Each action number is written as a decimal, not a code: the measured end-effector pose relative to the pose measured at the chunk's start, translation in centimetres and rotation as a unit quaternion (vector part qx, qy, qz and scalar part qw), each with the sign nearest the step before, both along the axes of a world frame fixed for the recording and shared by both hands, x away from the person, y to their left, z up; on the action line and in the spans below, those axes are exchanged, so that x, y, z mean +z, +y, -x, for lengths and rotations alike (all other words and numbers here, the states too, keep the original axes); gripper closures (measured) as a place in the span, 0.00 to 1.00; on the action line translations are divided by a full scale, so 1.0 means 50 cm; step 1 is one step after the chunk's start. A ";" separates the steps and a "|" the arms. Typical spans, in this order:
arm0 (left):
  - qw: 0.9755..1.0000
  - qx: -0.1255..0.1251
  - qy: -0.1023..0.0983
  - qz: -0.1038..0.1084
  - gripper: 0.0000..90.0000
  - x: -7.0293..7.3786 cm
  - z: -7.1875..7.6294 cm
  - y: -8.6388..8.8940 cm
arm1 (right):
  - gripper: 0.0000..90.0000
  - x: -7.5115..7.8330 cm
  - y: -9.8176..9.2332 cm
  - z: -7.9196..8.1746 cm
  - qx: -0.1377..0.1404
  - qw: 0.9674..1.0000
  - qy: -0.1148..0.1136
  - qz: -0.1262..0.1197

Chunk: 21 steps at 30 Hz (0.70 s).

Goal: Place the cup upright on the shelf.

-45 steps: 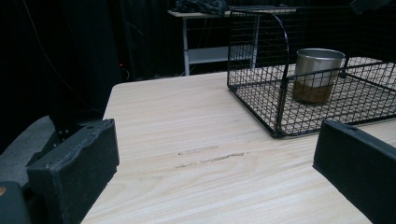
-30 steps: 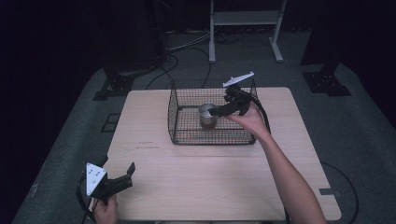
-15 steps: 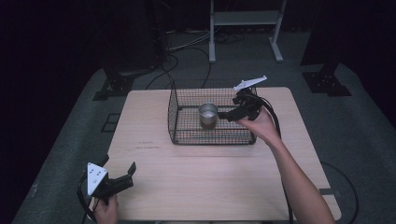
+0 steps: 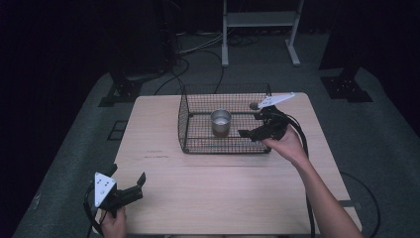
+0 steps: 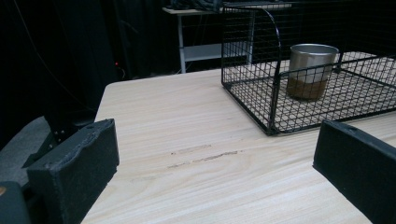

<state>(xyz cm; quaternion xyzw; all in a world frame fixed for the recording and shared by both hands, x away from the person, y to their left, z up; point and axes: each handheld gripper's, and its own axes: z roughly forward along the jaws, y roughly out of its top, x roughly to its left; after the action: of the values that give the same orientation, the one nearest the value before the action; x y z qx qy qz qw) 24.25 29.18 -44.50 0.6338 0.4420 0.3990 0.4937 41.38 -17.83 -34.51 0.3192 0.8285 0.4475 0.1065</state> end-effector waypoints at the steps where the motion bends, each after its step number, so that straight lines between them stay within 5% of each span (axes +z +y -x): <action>1: 1.000 0.000 0.000 0.000 0.00 0.000 0.000 0.000 | 0.04 -0.002 -0.005 0.006 0.000 1.000 0.001 0.000; 21: 1.000 0.000 -0.002 -0.002 0.00 0.000 0.000 -0.005 | 0.06 -0.037 -0.082 0.092 -0.009 1.000 -0.003 -0.005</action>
<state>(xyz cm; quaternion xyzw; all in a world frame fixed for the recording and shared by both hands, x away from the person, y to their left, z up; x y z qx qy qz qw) 24.23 28.95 -44.49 0.6339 0.4401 0.4009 0.4937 36.79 -21.96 -36.36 0.3257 0.8233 0.4513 0.1116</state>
